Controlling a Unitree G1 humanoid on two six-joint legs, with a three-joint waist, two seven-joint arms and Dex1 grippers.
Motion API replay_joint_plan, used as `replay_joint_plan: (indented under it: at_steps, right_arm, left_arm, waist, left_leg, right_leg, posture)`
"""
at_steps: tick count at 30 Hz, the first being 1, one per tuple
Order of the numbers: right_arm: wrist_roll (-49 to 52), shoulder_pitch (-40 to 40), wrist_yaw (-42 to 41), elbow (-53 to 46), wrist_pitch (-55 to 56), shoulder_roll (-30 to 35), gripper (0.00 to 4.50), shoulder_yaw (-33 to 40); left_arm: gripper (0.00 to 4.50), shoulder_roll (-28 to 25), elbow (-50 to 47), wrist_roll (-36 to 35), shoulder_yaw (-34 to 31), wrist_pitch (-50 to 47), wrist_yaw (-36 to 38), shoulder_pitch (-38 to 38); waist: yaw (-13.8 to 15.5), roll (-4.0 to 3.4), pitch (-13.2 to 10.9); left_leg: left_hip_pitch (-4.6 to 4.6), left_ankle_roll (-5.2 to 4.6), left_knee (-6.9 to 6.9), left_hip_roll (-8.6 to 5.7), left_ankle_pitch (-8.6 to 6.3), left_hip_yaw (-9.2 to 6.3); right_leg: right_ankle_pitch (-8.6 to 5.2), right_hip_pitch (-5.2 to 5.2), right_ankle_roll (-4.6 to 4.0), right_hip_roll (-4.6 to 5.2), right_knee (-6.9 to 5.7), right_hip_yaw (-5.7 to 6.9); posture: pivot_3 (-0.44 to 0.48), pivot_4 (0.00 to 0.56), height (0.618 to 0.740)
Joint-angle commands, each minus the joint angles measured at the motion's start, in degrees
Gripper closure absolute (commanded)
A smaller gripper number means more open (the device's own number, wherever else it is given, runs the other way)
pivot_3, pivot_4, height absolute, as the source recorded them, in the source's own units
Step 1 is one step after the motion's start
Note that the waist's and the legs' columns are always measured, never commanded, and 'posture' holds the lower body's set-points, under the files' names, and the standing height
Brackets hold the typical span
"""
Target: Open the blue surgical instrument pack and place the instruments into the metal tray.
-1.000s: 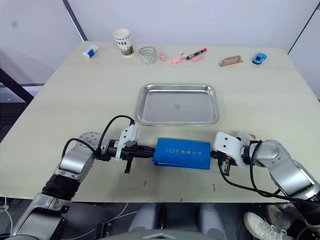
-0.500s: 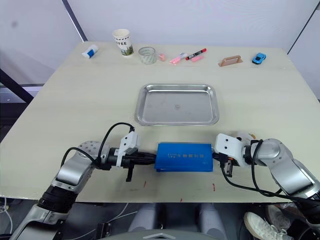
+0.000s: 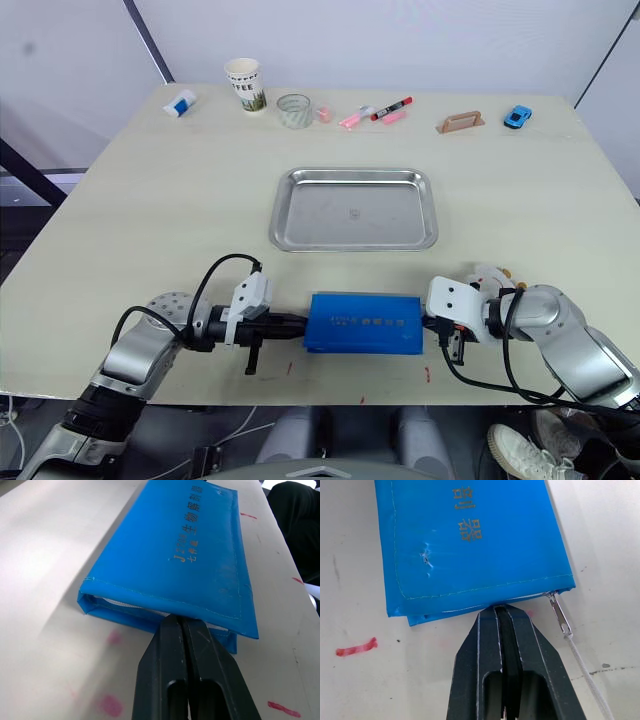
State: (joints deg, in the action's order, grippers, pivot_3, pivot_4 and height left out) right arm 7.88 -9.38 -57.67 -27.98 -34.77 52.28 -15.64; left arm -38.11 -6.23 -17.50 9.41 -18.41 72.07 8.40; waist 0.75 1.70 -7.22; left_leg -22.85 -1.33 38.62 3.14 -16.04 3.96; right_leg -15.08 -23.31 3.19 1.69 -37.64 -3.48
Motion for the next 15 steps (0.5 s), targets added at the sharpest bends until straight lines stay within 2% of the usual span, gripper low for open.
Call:
replay_joint_plan:
  at_steps: [1, 15]
  right_arm:
    - [1.5, 0.5, -1.0, -2.6, 0.3, 0.1, 4.5, 0.7]
    - [1.5, 1.6, -1.1, -3.0, 0.2, 0.9, 4.5, 1.3]
  left_arm:
    - [4.41, -0.2, -3.0, -1.1, 0.7, -0.4, -0.1, -1.1]
    - [4.41, -0.7, -6.6, -2.2, 1.0, -3.5, -1.1, -1.7]
  waist:
    - [0.0, 0.0, 0.0]
    - [0.1, 0.0, 0.0]
  left_leg:
    - [0.0, 0.0, 0.0, 0.0, 0.0, 0.0]
    - [0.0, 0.0, 0.0, 0.0, 0.0, 0.0]
  right_leg:
    - [0.0, 0.0, 0.0, 0.0, 0.0, 0.0]
    - [0.0, 0.0, 0.0, 0.01, 0.0, 0.0]
  posture:
    - [0.0, 0.15, 0.74]
    - [0.0, 0.15, 0.74]
